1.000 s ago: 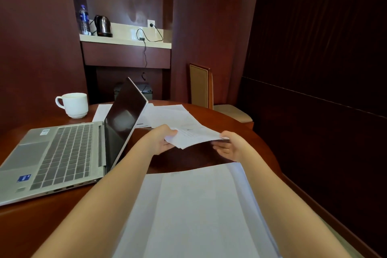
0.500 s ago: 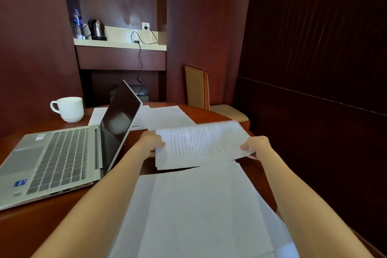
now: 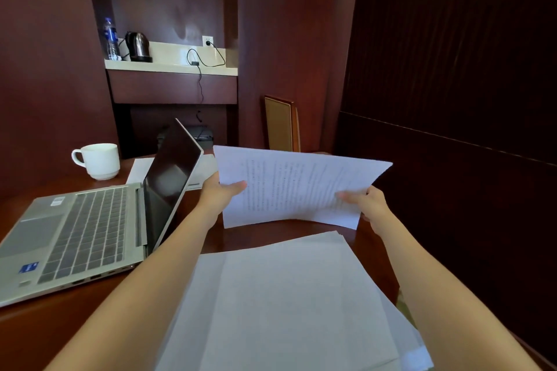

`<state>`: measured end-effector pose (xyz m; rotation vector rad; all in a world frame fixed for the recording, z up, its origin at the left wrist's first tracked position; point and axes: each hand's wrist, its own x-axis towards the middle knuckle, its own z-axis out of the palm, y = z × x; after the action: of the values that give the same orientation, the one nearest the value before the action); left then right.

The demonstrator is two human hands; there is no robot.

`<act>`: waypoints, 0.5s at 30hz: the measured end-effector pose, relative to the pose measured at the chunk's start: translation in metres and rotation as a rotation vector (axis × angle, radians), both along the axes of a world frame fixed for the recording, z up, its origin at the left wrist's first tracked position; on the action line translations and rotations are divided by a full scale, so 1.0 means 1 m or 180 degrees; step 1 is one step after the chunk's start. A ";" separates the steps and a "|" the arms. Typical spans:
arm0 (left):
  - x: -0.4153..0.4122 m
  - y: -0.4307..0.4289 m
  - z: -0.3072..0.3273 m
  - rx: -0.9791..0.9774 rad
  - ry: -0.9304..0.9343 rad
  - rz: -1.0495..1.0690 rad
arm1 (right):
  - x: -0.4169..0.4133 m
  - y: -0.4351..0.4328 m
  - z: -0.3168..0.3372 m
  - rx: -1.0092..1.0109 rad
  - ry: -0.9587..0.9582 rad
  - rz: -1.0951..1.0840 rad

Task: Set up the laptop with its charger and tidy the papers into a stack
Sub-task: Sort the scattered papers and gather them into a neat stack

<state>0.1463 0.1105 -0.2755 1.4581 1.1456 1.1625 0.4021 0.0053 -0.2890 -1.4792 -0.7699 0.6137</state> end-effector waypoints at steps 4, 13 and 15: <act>0.001 0.007 0.003 -0.0131 0.0318 0.0301 | 0.003 0.002 0.004 -0.0106 -0.0171 -0.0076; 0.001 0.006 0.014 0.0353 0.0364 0.0100 | 0.007 -0.009 0.019 0.0223 -0.0297 -0.0027; 0.006 0.008 0.017 0.0456 0.0505 0.0062 | 0.006 -0.010 0.026 0.0261 -0.0330 -0.0083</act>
<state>0.1523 0.1183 -0.2588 1.6766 1.2066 1.1793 0.4085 -0.0045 -0.2631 -1.4521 -0.8451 0.4831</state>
